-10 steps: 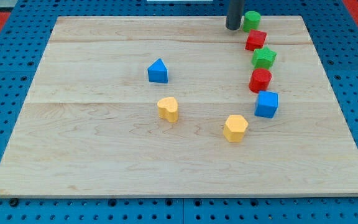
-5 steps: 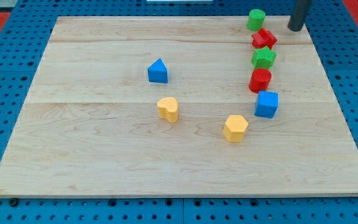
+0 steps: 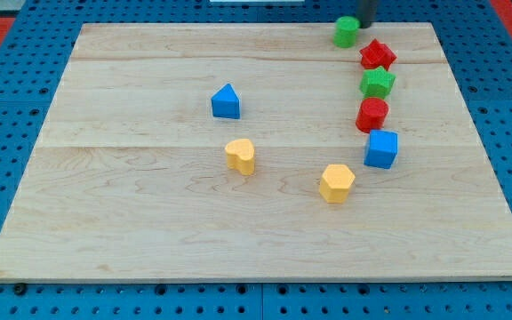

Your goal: Push the green circle to the top of the blue triangle

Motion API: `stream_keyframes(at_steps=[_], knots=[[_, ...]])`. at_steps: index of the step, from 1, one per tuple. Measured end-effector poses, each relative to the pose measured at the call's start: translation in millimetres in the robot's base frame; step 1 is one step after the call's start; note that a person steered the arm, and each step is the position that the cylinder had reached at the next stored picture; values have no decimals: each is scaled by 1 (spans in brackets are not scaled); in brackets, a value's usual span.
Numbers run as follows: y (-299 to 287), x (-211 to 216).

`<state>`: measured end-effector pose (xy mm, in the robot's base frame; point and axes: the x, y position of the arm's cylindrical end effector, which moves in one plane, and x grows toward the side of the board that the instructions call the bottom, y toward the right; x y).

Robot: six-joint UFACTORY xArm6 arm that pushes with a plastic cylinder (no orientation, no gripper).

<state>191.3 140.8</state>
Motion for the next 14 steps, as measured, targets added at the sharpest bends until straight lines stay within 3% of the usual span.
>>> stream_keyframes(at_steps=[1,2,4,6,10,14], knots=[[-15,3],[21,6],[-32,17],[-41,50],[-118,105],[-102,130]])
